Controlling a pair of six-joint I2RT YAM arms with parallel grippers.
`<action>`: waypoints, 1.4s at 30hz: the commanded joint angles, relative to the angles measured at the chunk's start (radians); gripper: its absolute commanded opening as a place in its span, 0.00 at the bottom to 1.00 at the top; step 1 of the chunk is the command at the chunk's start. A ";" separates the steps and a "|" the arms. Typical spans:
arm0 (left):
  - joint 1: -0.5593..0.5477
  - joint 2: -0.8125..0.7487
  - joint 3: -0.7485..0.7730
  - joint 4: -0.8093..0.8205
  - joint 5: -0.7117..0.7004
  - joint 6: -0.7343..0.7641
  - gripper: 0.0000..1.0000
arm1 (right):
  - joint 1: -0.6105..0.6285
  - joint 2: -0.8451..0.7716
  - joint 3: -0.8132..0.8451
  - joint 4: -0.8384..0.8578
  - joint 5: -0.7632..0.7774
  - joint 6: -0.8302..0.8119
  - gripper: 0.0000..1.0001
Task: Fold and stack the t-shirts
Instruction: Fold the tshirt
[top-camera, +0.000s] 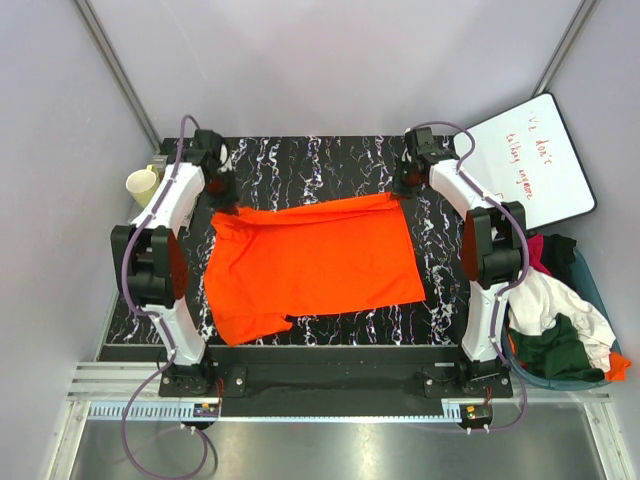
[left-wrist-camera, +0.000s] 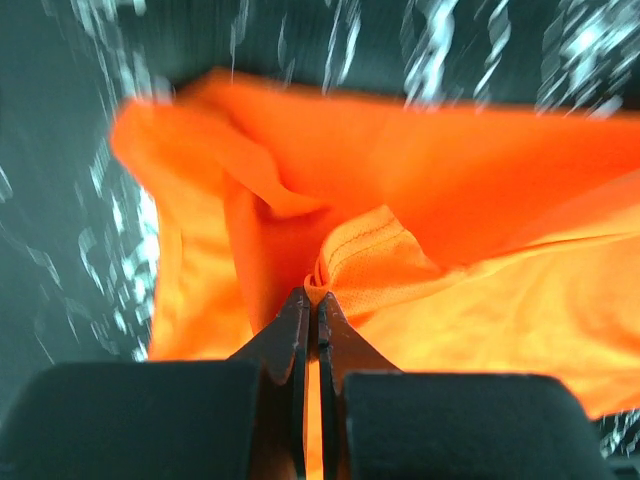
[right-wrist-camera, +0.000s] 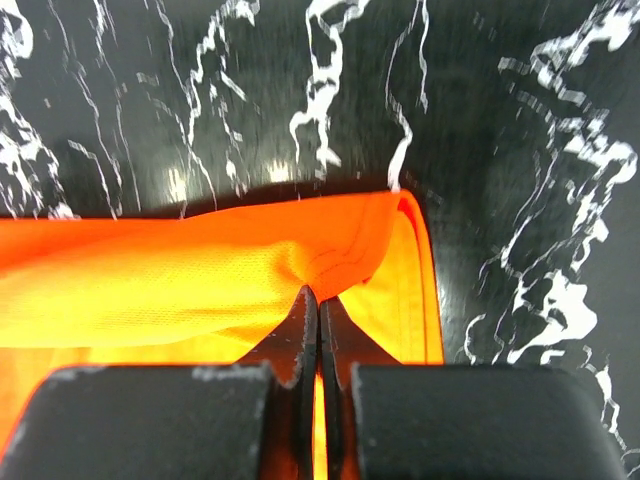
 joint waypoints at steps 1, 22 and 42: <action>0.000 -0.090 -0.109 -0.039 -0.003 -0.057 0.00 | -0.004 -0.059 -0.017 -0.065 -0.044 -0.011 0.00; -0.016 -0.149 -0.197 -0.116 -0.086 -0.077 0.99 | -0.004 -0.013 -0.002 -0.459 -0.114 -0.045 0.62; -0.034 0.060 0.027 -0.096 -0.061 -0.077 0.00 | 0.065 0.155 0.225 -0.413 -0.198 -0.080 0.00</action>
